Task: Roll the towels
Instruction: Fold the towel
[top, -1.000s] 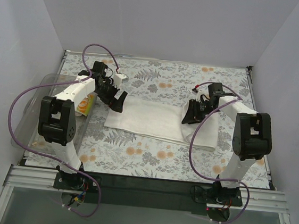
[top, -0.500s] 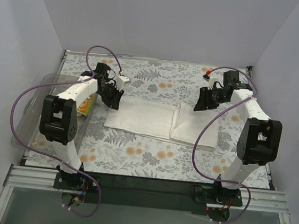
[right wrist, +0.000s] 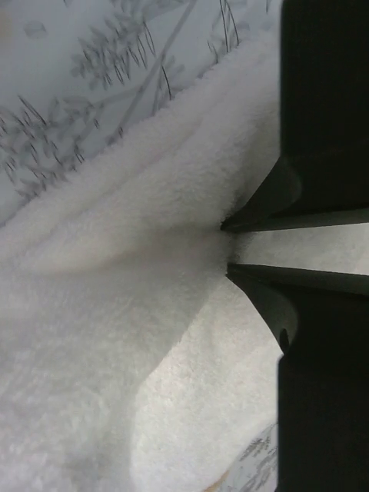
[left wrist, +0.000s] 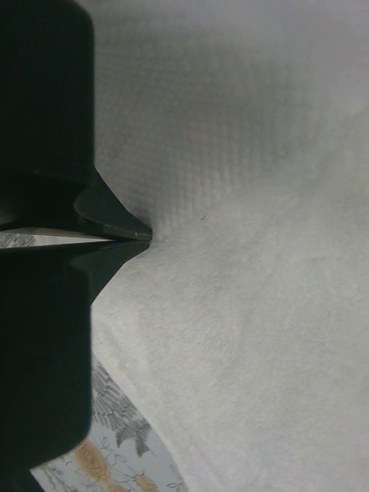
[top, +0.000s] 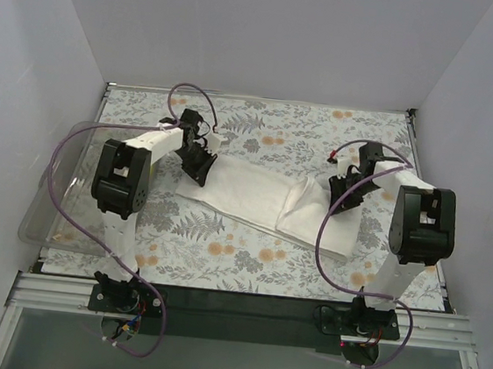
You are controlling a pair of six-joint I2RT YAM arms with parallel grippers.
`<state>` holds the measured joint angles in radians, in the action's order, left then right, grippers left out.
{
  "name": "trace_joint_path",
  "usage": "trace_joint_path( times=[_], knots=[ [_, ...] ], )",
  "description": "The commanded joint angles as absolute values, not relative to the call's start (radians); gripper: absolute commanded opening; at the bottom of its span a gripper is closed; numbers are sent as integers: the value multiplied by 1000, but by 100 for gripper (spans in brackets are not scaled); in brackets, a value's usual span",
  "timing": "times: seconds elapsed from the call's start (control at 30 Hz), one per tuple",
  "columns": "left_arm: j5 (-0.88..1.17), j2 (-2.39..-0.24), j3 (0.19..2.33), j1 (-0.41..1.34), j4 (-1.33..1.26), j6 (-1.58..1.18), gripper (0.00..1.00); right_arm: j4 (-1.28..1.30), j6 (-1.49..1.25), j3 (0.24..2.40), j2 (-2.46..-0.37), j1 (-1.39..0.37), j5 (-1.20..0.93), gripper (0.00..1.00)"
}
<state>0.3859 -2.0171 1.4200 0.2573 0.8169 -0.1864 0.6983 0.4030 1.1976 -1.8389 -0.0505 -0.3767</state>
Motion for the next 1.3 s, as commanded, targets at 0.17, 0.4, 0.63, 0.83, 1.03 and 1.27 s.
trace_joint_path(
  times=[0.17, 0.4, 0.63, 0.83, 1.03, 1.27],
  knots=[
    [418, -2475, 2015, 255, 732, -158, 36, 848, 509, 988, -1700, -249, -650, 43],
    [552, -2321, 2117, 255, 660, -190, 61, 913, 463, 1215, -1675, -269, -835, 49],
    [563, -2089, 1677, 291, 640, -236, 47, 819, 396, 1345, -1784, -198, -772, 44],
    [551, -2040, 1508, 327, 606, -287, 44, 738, 328, 1440, -1937, -202, -767, 38],
    [485, -2068, 1496, 327, 595, -299, 44, 606, 259, 1477, -2055, -236, -700, 25],
    [391, -2175, 1614, 327, 640, -270, 39, 574, 199, 1431, -2085, -265, -632, 24]
  ],
)
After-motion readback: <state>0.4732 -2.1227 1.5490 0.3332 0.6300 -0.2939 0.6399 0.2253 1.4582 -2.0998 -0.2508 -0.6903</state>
